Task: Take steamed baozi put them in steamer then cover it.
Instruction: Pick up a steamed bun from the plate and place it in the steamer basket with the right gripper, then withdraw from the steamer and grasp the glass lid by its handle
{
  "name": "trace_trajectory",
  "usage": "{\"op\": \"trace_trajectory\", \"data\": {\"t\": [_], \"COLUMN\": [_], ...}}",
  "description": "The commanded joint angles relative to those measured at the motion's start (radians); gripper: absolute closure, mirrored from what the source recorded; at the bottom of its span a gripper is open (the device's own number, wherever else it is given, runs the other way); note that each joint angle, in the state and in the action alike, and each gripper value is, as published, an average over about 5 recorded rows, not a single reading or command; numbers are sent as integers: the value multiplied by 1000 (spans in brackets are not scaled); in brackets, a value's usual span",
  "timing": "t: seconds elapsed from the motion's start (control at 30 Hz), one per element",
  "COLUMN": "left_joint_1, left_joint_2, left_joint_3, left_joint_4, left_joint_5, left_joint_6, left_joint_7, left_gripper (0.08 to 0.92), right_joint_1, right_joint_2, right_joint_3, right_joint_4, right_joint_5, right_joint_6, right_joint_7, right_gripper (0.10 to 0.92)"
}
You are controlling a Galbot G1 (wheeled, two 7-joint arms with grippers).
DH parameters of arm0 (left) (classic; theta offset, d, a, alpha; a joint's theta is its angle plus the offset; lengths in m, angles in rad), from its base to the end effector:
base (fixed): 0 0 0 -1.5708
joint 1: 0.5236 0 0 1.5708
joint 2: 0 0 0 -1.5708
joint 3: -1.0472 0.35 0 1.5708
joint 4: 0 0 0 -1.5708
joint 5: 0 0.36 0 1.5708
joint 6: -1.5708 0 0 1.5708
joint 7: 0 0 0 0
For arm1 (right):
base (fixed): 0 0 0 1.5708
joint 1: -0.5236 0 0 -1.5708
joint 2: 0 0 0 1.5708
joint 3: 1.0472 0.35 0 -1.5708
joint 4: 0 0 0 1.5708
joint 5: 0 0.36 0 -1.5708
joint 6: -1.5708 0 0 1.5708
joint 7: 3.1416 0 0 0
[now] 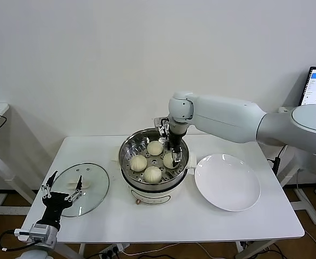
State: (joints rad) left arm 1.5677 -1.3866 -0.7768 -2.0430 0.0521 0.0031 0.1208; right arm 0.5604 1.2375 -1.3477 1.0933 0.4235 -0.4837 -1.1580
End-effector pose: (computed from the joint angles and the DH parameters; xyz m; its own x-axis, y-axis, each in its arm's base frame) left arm 0.1855 0.1131 -0.3005 -0.9986 -0.0232 0.0478 -0.0064 0.9458 0.3247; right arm 0.5901 0.1200 -0.0730 -0.0575 -0.1218 0.9909 -0.9783 -0.1913 -0.0802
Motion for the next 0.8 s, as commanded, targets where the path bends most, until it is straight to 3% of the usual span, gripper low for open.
{"op": "trace_trajectory", "data": {"t": [0.03, 0.2, 0.33, 0.63, 0.8], "left_joint_1": [0, 2, 4, -20, -35], "left_joint_2": [-1, -6, -5, -6, -12], "left_joint_3": [5, 9, 15, 31, 59], "left_joint_4": [-4, -12, -33, -30, -11], "left_joint_5": [1, 2, 9, 34, 62], "left_joint_6": [3, 13, 23, 51, 32], "left_joint_7": [-3, -5, -6, -36, -38], "left_gripper": [177, 177, 177, 177, 177], "right_joint_1": [89, 57, -75, -740, -1261], "right_joint_2": [-179, -363, -517, -778, -760], "right_joint_3": [107, 293, 501, 1148, 1622], "right_joint_4": [60, 119, 186, 460, 560], "right_joint_5": [59, 77, 116, 374, 422], "right_joint_6": [8, 8, 30, 280, 394], "right_joint_7": [-45, -41, 52, 685, 911], "right_gripper": [203, 203, 203, 203, 203]}}
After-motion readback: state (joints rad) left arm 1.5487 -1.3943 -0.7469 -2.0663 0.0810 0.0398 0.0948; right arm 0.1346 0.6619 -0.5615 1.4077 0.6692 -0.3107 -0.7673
